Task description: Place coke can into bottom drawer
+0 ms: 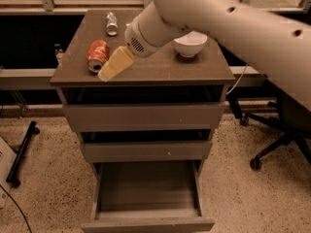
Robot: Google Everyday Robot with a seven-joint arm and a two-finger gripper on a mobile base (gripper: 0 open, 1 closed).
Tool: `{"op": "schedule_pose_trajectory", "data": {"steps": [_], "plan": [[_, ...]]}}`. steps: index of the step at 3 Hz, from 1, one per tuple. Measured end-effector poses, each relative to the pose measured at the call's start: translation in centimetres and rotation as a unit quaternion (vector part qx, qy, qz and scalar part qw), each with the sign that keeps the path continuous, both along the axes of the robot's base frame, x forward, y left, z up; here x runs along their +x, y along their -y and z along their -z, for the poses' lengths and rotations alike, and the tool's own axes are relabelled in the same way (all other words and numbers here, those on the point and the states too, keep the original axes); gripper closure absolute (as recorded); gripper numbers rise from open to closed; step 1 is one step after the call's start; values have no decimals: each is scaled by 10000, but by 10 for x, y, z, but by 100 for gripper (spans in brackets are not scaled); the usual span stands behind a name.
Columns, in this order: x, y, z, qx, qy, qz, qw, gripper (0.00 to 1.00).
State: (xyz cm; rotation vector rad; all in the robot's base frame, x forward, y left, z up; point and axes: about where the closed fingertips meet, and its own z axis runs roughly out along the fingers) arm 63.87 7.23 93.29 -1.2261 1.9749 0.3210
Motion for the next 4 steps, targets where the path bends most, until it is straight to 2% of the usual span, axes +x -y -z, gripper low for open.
{"op": "schedule_pose_trajectory", "data": {"steps": [1, 2, 3, 4], "plan": [[24, -17, 13, 196, 43, 50, 9998, 0], [26, -19, 14, 214, 45, 51, 9997, 0], [37, -30, 24, 605, -14, 213, 9979, 0], [61, -52, 33, 1073, -3, 392, 9935, 0]]}}
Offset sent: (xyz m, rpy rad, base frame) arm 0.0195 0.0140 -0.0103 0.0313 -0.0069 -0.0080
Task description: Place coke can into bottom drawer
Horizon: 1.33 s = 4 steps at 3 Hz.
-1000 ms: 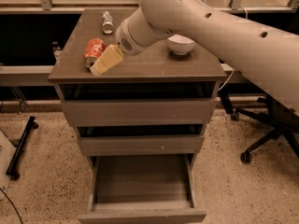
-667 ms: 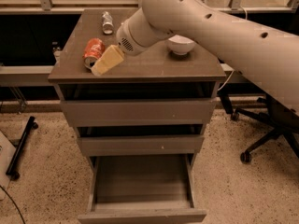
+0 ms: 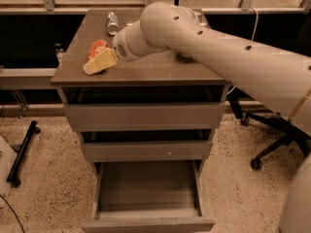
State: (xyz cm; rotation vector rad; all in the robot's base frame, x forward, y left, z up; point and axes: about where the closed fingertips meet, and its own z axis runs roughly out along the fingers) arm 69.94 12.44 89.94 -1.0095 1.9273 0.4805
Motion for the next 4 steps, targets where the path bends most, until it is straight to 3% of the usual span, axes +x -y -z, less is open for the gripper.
{"op": "schedule_pose_trajectory", "data": {"steps": [2, 3, 4], "plan": [[41, -52, 19, 528, -24, 92, 9986, 0], [59, -68, 31, 804, -86, 163, 9966, 0], [75, -75, 44, 966, -200, 321, 9946, 18]]}}
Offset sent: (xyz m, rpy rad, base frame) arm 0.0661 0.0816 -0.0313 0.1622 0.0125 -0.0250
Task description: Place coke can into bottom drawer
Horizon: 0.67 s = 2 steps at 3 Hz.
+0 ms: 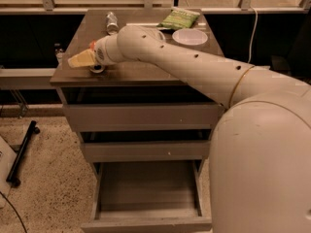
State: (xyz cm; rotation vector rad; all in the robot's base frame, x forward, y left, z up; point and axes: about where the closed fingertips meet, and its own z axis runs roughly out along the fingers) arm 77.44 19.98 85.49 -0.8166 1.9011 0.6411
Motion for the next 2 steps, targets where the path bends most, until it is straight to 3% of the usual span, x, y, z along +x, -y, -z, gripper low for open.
{"op": "schedule_pose_trajectory", "data": {"steps": [2], "plan": [[4, 8, 7, -141, -49, 299, 9994, 65]]}}
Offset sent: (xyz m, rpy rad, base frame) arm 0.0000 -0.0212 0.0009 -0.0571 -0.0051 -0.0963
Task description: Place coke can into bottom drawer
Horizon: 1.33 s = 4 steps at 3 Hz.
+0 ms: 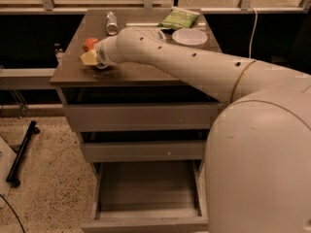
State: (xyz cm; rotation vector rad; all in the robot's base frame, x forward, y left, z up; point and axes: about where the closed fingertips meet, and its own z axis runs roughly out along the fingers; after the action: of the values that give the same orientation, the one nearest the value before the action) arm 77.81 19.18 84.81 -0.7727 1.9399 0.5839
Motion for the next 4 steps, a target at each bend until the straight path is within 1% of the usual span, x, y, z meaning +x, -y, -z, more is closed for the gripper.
{"op": "schedule_pose_trajectory", "data": {"steps": [1, 2, 3, 4], "plan": [[-12, 13, -19, 113, 177, 39, 9998, 88], [-20, 39, -29, 503, 258, 31, 9984, 100], [-35, 75, -26, 875, 153, -157, 9959, 100], [-73, 100, 0, 1176, -52, -550, 9915, 100]]}}
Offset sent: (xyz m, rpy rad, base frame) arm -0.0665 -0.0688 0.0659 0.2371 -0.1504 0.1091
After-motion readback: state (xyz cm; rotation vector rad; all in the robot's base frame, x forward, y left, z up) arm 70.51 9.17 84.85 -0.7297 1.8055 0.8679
